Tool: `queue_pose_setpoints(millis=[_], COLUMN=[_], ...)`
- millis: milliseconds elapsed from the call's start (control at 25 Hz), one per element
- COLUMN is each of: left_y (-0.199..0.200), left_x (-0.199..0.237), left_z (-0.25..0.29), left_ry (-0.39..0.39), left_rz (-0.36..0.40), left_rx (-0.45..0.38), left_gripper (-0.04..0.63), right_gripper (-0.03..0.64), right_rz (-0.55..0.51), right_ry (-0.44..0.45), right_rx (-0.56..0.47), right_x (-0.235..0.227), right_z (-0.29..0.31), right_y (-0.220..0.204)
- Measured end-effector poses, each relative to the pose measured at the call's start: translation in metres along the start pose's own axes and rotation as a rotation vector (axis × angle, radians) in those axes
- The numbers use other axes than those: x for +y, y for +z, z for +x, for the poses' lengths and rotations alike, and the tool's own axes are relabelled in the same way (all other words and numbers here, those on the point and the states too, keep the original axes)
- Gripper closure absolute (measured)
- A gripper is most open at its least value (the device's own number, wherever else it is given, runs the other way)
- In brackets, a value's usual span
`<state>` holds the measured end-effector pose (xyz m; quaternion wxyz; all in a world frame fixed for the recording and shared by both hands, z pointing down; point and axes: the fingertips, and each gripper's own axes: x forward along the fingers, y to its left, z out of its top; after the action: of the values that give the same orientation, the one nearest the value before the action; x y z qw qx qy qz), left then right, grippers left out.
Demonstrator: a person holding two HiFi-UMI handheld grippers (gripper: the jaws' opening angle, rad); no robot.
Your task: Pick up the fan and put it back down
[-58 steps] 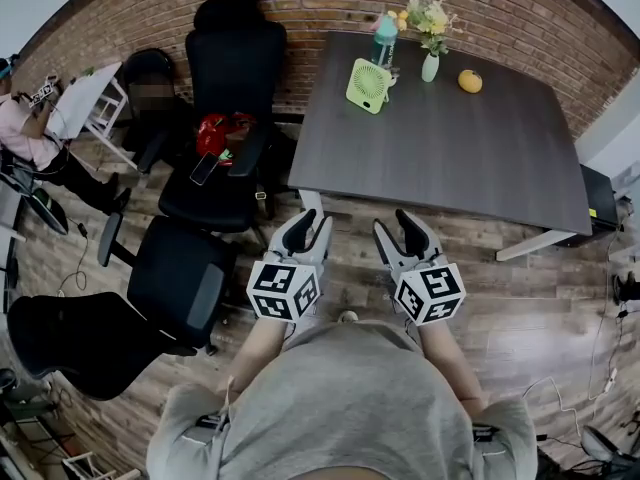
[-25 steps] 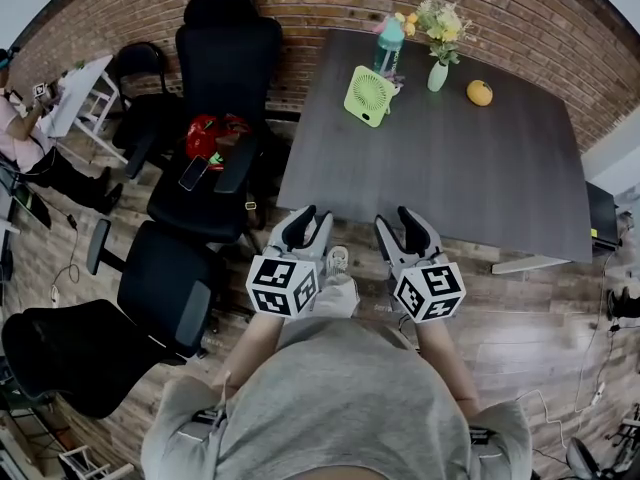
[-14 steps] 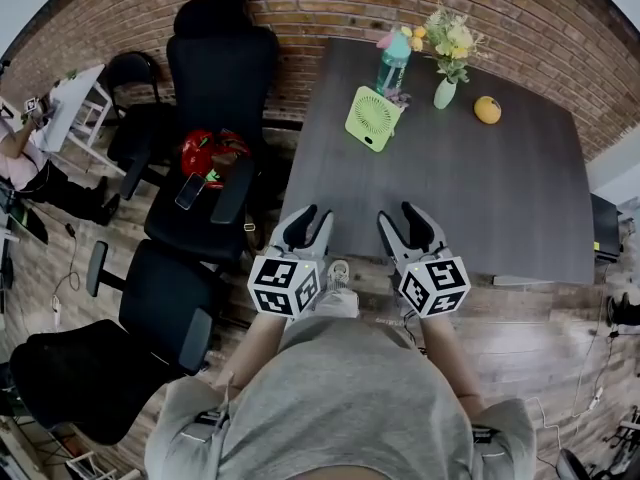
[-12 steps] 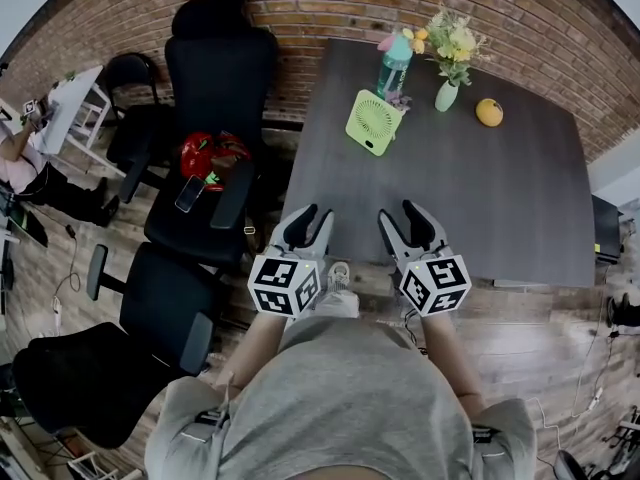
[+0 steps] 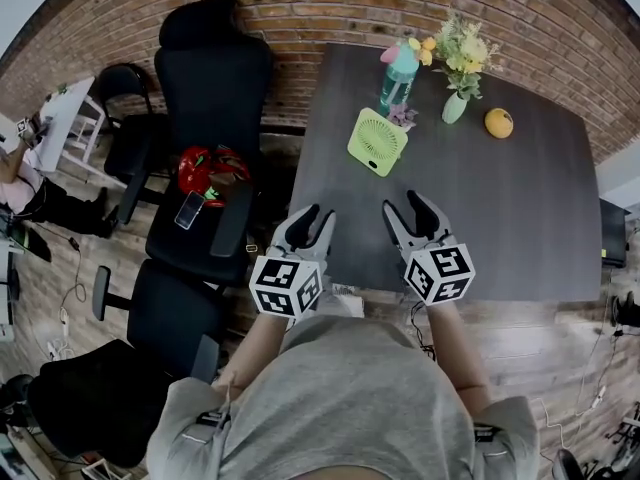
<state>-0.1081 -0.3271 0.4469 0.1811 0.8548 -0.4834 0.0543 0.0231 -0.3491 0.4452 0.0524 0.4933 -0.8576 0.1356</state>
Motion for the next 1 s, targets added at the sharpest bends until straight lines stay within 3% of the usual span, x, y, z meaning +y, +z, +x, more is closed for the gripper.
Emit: queue_pose_setpoints(millis=[1000], left_y=[0.006], left_x=[0.045], left_z=[0.088], left_ry=[-0.050], left_rz=[-0.021], left_rx=[0.067], left_gripper=[0.480], right_gripper=[0.350], right_rz=[0.010], right_ry=[-0.054], right_rx=[0.136], right_x=[-0.101], right_z=[0.121], right_y=[-0.036])
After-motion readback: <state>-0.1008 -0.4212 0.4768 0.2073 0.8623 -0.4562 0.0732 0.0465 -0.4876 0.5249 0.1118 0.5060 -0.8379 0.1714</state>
